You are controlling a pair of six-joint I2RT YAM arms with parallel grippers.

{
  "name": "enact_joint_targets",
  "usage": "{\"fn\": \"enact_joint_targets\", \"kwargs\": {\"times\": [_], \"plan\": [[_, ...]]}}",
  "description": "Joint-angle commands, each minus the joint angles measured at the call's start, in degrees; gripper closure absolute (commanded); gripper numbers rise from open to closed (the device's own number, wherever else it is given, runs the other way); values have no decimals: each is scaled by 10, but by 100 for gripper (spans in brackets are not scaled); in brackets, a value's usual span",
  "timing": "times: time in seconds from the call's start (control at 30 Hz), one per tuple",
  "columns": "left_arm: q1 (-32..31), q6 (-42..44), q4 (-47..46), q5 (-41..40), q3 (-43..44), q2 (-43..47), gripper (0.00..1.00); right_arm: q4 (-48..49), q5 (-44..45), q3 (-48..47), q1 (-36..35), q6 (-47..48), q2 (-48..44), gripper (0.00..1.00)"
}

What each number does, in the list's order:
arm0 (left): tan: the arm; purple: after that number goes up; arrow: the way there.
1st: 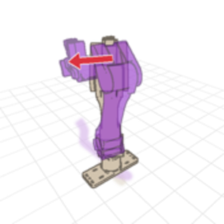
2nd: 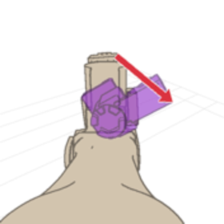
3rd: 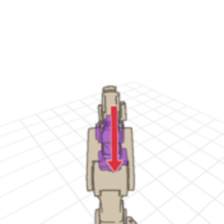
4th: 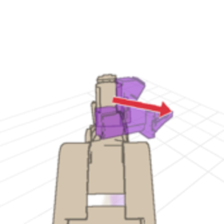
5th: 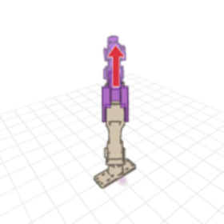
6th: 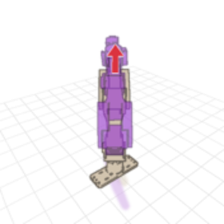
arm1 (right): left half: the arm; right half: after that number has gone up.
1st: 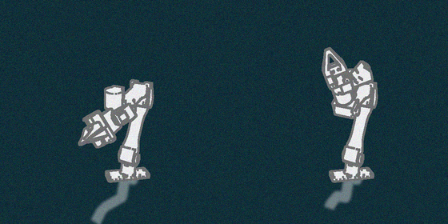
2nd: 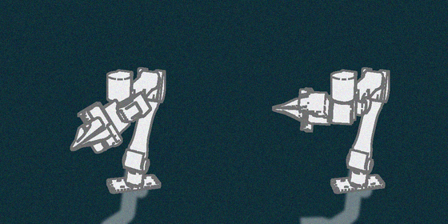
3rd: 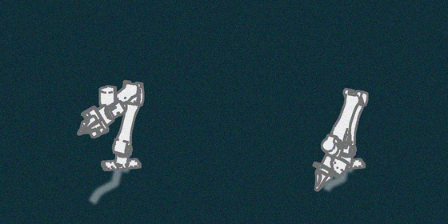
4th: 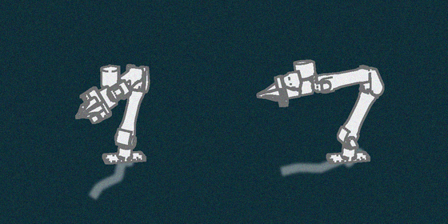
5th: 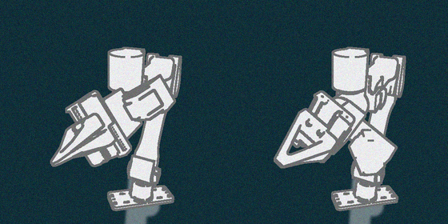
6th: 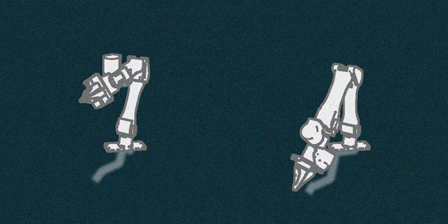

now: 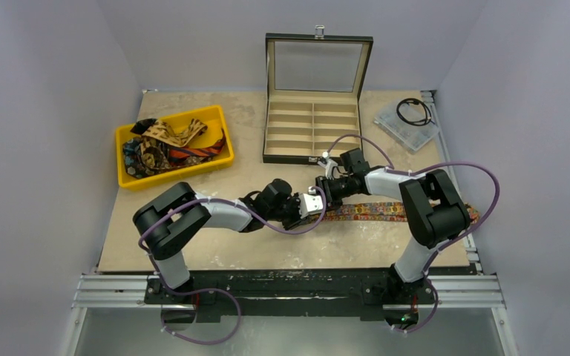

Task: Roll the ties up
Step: Roll the tie at the center of the board.

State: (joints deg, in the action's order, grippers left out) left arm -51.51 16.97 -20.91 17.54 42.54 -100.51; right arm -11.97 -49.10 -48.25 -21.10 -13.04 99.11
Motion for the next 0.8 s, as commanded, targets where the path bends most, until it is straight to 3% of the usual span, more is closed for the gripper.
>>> {"fn": "enact_joint_targets", "kwargs": {"times": [0.0, 0.2, 0.27, 0.37, 0.43, 0.57, 0.77], "plan": [[2, 7, 69, -17, -4, -29, 72, 8, -29, -11, -6, -2, -1, 70], [2, 3, 73, -20, -1, -32, 72, 16, -49, -9, -15, -16, 2, 71], [2, 3, 75, -19, 0, -32, 72, 13, -46, -8, -15, -12, 2, 79], [3, 1, 75, -20, -1, -31, 72, 3, -24, -8, -15, 5, 4, 99], [4, -4, 72, -21, -3, -28, 70, -15, 5, -14, -15, 20, 11, 100], [39, -47, 20, 28, -30, -9, 49, -58, 57, -31, -15, 58, 32, 100], [59, -48, -76, 82, -78, 20, 38, -65, 114, -40, -15, 61, 55, 100]]}}
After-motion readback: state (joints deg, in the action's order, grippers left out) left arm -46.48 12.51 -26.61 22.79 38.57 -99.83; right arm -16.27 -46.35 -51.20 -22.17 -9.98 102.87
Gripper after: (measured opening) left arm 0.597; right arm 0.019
